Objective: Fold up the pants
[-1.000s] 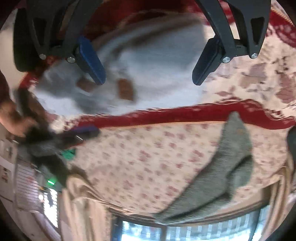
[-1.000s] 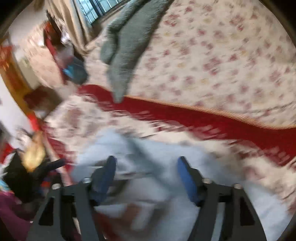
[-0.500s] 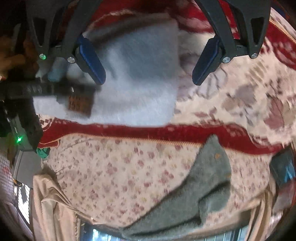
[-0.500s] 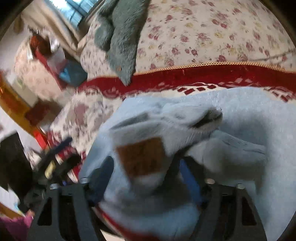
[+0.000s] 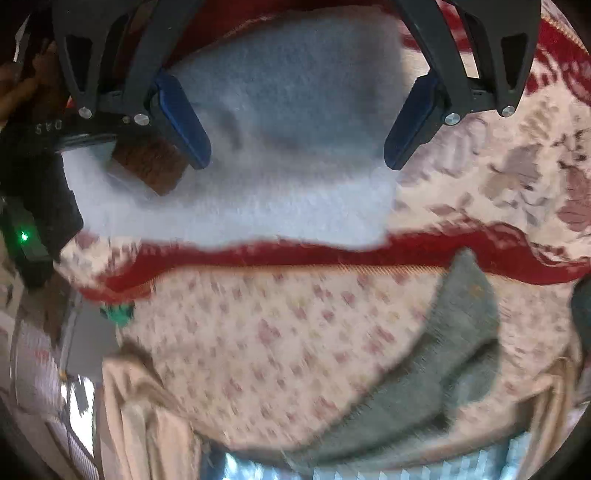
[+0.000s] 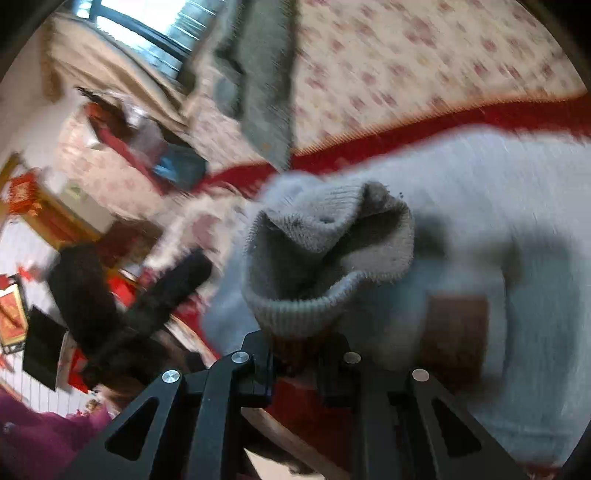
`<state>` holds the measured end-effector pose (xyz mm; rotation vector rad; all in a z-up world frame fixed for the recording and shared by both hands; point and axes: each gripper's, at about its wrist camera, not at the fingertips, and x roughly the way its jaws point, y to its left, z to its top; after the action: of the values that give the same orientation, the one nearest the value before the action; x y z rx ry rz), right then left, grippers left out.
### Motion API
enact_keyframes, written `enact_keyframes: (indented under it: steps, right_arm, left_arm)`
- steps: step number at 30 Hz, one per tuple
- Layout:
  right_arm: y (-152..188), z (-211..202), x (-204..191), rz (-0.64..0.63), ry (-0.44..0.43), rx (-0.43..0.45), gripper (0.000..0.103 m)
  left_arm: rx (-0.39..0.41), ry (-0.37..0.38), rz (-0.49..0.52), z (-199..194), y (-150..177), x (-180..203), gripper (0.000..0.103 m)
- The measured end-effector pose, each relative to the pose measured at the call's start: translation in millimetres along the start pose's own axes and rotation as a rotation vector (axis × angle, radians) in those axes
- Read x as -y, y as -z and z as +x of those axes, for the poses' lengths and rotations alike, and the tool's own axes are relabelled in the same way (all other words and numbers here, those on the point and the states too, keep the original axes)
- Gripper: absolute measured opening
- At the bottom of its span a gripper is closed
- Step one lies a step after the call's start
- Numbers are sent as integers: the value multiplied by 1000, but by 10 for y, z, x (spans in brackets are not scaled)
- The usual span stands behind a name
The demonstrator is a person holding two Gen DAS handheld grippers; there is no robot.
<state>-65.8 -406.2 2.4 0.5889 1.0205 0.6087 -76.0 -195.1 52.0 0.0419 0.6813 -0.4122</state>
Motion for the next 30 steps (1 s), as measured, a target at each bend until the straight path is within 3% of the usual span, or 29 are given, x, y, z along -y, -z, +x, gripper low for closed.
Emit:
enact_keyframes:
  steps: [4, 5, 6, 7, 8, 9, 12, 17, 19, 20, 21, 23, 24, 26, 28, 30]
  right_arm:
    - [93, -236, 46, 76, -50, 49, 23]
    - [105, -314, 19, 61, -27, 51, 34]
    - [125, -402, 9, 51, -9, 44, 57]
    - [142, -444, 21, 62, -18, 38, 71]
    - [156, -468, 45, 81, -19, 35, 95]
    - [150, -462, 81, 92, -18, 40, 97]
    - [82, -316, 140, 86, 12, 25, 97]
    - [-126, -79, 142, 73, -22, 88, 95]
    - [-312, -19, 142, 41, -16, 111, 73]
    - [-379, -39, 143, 27, 5, 123, 48]
    - [-486, -97, 169, 24, 21, 156, 35]
    - [-582, -187, 190, -22, 68, 187, 32]
    - [-596, -185, 207, -68, 149, 188, 32]
    - [-574, -47, 376, -54, 222, 128, 33]
    - [-482, -125, 546, 38, 145, 150, 41]
    - [-407, -311, 559, 80, 142, 157, 59]
  left_arm:
    - [-20, -77, 53, 186, 115, 118, 95]
    - [-15, -71, 49, 184, 122, 108, 95]
    - [-15, -67, 40, 184, 121, 97, 95]
    - [-15, -66, 26, 185, 121, 78, 95]
    - [-15, -65, 15, 189, 120, 63, 95]
    - [-15, -65, 7, 191, 122, 57, 95]
    - [-16, -80, 9, 205, 127, 80, 96]
    - [-9, -95, -4, 226, 133, 80, 96]
    - [-4, -100, -21, 231, 115, 59, 96]
    - [-2, -90, -28, 229, 103, 47, 96]
    - [3, -65, -41, 223, 84, 28, 96]
    - [22, -17, -66, 213, 55, 20, 96]
    - [25, -7, -60, 237, 52, 57, 96]
    - [-16, -52, 7, 382, 79, 214, 99]
    - [-41, -87, 53, 415, 80, 293, 99]
    - [-31, -35, 17, 314, 32, 256, 99]
